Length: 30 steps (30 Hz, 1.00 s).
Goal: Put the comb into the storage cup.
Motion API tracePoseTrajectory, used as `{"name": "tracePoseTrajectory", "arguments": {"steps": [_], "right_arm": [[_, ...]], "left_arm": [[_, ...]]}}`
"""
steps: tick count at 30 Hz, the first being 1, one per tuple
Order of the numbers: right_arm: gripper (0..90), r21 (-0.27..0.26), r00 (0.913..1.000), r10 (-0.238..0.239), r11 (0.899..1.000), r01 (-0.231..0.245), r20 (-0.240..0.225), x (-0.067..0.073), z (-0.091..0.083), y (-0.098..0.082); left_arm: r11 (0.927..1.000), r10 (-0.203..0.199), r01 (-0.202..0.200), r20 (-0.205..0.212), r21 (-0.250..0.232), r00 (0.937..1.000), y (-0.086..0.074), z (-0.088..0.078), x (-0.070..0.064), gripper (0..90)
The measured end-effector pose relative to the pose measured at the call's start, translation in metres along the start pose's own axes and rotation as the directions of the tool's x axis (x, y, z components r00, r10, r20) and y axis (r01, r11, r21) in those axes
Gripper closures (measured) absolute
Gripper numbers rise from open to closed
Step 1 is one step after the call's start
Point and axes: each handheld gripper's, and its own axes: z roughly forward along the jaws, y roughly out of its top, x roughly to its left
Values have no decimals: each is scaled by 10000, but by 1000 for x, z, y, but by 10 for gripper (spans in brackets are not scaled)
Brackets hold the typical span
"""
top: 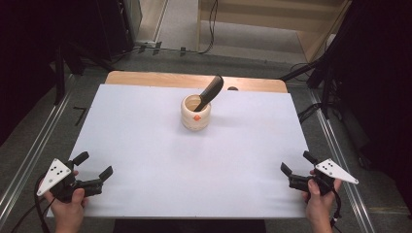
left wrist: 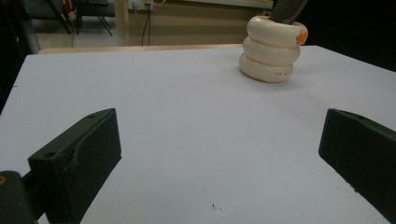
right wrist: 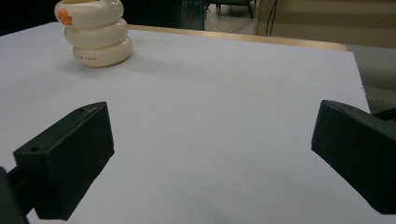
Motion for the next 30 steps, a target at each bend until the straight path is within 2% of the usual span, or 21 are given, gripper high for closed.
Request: {"name": "tracePoseTrajectory", "arguments": {"steps": [6,9,12,18,23,30], "right_arm": [[0,13,9999,-94,10000,93,141,-6,-12,-7],[0,22,9997,63,10000,-64,229,-11,-18,-10],[0,67,9988,-29,10000,26,489,-14,-21,-14],[0,15,9981,49,10000,-50,610,-22,-27,-17],[0,-112,9986,355,9993,-351,394,-26,-30,-21],[0,-31,9993,140,9999,-139,337,-24,-28,-22]], "left_arm": [[10000,33,-33,13,18,10000,0,1,0,0],[10000,62,-62,51,35,10000,0,1,0,0],[10000,77,-77,50,54,10000,0,1,0,0],[10000,65,-65,55,33,10000,0,1,0,0],[10000,71,-71,52,24,10000,0,1,0,0],[10000,40,-40,-25,36,10000,0,1,-1,0]]}}
